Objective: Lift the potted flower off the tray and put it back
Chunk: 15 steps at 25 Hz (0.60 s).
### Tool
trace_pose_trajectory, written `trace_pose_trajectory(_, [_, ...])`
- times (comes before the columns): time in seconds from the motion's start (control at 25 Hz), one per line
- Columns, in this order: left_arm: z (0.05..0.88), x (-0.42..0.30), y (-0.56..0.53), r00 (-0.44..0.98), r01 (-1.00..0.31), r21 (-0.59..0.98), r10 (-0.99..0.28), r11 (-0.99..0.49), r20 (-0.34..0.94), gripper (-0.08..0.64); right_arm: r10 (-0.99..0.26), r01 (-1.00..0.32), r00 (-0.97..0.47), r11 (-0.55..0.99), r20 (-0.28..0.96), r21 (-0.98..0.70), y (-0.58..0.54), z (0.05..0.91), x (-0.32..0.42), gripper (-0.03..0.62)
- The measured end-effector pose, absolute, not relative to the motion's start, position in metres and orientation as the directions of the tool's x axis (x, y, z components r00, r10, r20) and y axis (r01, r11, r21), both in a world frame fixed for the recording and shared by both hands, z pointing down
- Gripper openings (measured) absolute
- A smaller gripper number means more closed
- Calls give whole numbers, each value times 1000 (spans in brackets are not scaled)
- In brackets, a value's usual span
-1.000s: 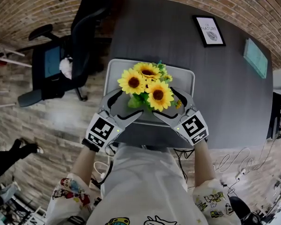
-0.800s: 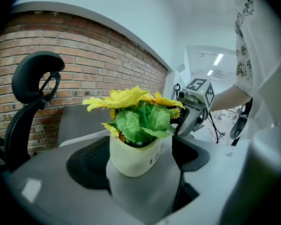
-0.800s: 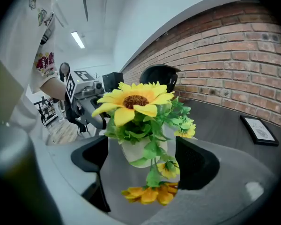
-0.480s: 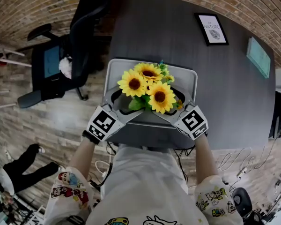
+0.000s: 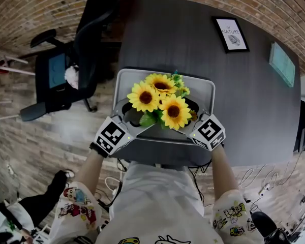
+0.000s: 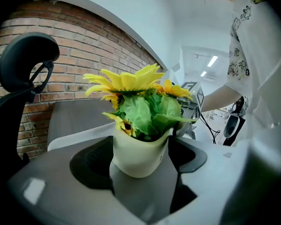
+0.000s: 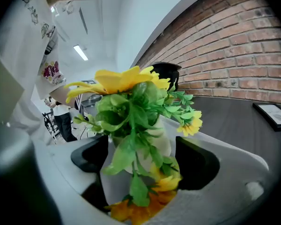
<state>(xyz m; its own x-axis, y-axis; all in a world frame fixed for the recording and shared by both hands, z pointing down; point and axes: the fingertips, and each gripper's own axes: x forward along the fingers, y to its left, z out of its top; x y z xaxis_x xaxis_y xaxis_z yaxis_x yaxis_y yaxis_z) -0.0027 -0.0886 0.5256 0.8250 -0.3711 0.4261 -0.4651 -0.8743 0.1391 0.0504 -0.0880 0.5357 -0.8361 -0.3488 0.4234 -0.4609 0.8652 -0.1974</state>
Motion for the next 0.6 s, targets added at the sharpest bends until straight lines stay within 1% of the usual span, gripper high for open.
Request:
trace_pose_trajectory(0.2, [525,-2,-90,834,-446,140,-353,-884,425,372,-319,-431,-855,875,408,-220,-93,537,45,445])
trace_pose_trajectory(0.32, [525,-2,-90,835,-444,142,-352,-885,423,370,-297,-406,-869,885,397,-227,-92,538,40,427])
trace_pose_trajectory(0.6, [524,-4,-90,838,-443,138,-355,-886,414,370,-303,-402,-878,886,370,-230,-92,538,39,425])
